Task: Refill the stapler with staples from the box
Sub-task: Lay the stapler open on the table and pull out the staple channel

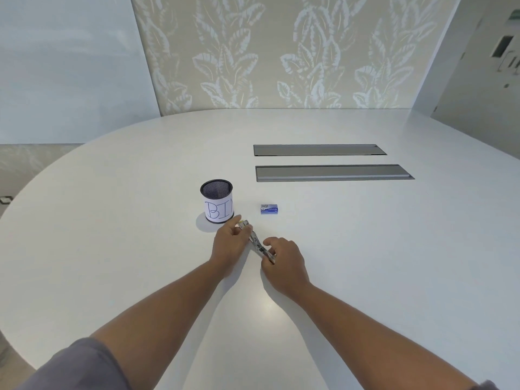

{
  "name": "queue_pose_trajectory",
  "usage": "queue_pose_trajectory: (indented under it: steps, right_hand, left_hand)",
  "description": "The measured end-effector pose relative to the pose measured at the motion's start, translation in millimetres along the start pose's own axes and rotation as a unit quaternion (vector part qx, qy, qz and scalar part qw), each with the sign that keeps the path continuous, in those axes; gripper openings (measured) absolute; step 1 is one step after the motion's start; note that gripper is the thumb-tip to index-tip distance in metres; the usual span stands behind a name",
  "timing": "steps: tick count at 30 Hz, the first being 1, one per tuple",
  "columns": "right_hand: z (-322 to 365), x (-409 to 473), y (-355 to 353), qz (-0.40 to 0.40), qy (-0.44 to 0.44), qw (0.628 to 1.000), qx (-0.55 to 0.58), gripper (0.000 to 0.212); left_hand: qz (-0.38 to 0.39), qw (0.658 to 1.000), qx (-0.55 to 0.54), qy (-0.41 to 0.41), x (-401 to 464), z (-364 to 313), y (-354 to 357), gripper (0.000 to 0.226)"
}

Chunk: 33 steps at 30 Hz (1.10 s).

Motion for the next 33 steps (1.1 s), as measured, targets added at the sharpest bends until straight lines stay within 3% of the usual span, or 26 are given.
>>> queue_pose_trajectory:
  steps: [4,10,13,16,23,33]
  right_hand:
    - [3.7,3.1,2.6,0.023,-0.005,0.999,-0.025,0.049]
    - [4.3,16.1,8.2,0.118,-0.017,0.992,-0.050,0.073]
    - [0.3,25.7,9.3,0.141,0.015,0.988,-0.056,0.055]
    - [0.7,32.4,7.2,0.106,0.039,0.989,-0.097,0.033]
    - [4.8,38.1,8.6,0.069,0.068,0.989,-0.109,0.026]
    - [12.9,48.0,11.6,0.055,0.037,0.985,-0.161,0.021]
  left_hand:
    - [0.015,0.999,0.043,0.013,3.1,-1.2,5.8,0.055]
    - [0.030,0.997,0.066,-0.039,8.3,-8.3,15.7,0.053]
    - [0.052,0.993,0.081,-0.063,12.4,-14.0,24.3,0.041]
    - [0.081,0.989,0.090,-0.081,14.4,-14.9,30.0,0.026]
    - [0.094,0.982,0.132,-0.097,17.4,-15.8,34.0,0.006]
    - [0.080,0.983,0.115,-0.118,24.7,-13.8,31.8,0.023]
Point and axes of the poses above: each hand's wrist, its own x-axis towards the middle knuckle, its own y-axis out of the palm, z = x × y, the point moved 7 cm from there along x, towards the middle knuckle, and after that the axes turned 8 degrees about -x, right-handed, at the moved point
